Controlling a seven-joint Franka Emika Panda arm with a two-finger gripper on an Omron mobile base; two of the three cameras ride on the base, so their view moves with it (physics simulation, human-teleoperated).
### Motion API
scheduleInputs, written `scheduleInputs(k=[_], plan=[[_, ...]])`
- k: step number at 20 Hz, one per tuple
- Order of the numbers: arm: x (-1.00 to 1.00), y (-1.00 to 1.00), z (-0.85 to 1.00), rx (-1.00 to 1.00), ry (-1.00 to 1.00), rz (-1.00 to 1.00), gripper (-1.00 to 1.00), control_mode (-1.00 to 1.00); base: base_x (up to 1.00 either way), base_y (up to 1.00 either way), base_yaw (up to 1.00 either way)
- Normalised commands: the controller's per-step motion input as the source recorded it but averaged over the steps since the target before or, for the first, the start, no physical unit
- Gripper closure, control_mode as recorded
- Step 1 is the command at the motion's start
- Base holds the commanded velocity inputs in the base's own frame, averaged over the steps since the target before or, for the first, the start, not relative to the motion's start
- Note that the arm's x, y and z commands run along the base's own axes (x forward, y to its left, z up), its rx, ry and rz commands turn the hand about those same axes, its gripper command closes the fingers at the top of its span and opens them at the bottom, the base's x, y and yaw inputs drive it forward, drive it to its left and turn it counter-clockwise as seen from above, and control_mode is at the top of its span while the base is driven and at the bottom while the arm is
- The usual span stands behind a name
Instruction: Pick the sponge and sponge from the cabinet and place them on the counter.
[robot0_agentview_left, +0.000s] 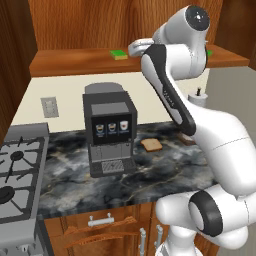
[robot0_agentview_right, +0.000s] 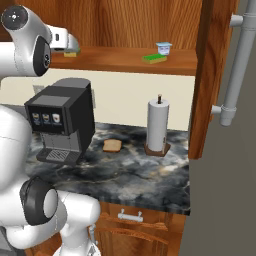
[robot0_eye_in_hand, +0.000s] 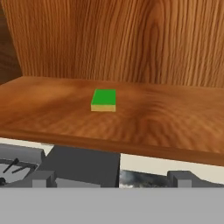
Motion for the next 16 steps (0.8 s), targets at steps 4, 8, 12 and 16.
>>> scheduleInputs(k=[4, 8, 12, 16], plan=[[0.0, 0.0, 0.0, 0.0, 0.0, 0.0, -1.0, -1.0, 0.0, 0.0, 0.0], [0.13, 0.0, -0.2, 0.0, 0.0, 0.0, -1.0, -1.0, 0.0, 0.0, 0.0], [0.28, 0.0, -0.25, 0.0, 0.0, 0.0, -1.0, -1.0, 0.0, 0.0, 0.0], [0.44, 0.03, -0.06, 0.0, 0.0, 0.0, -1.0, -1.0, 0.0, 0.0, 0.0]])
